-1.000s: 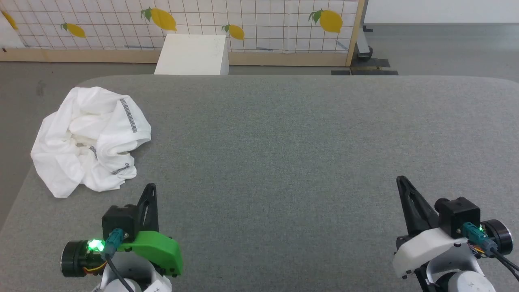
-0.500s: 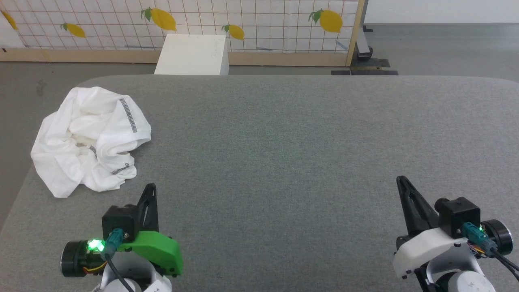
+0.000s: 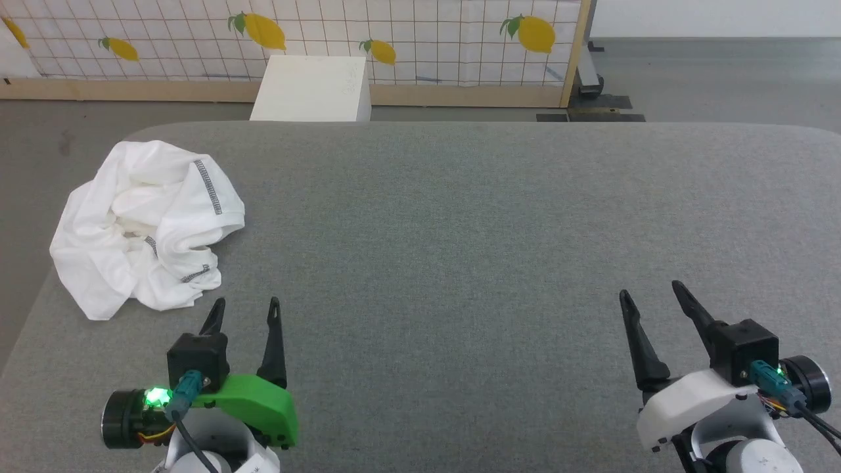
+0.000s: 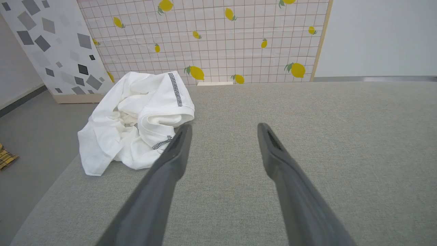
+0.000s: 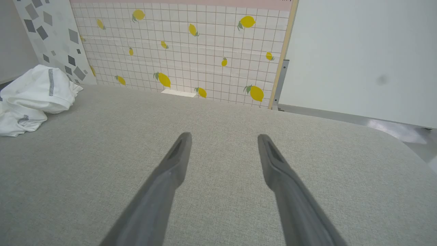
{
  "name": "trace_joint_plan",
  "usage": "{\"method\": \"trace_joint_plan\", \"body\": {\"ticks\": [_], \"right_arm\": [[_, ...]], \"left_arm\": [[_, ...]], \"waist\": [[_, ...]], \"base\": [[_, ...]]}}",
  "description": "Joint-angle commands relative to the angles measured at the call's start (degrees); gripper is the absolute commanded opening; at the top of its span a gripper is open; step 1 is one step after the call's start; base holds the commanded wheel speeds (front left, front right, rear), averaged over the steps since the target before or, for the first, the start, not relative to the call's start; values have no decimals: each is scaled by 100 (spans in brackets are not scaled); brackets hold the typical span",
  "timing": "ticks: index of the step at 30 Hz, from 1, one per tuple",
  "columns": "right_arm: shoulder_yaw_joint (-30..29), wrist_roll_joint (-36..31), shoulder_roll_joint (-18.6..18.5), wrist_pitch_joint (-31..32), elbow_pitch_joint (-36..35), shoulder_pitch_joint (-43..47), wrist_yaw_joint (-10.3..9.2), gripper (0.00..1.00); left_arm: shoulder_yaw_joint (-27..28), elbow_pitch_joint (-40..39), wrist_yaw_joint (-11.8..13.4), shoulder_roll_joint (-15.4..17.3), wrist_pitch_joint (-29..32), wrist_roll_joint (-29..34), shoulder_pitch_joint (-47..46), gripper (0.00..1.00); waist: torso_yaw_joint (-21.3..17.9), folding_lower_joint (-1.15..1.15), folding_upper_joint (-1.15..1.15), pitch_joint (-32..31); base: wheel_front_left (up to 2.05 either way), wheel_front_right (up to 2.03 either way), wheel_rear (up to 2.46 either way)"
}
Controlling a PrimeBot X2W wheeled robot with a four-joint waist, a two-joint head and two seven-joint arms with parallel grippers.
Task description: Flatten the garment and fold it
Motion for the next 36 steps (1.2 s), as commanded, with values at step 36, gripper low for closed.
{"method": "trace_joint_plan", "body": {"ticks": [36], "right_arm": [[-8,31,5,-333,127,-98,-3,100]], "left_arm": [[-264,347,220,65,-460,-322,-160,100]], "waist": [[931,0,0,-11]], "base": [[0,0,0]]}}
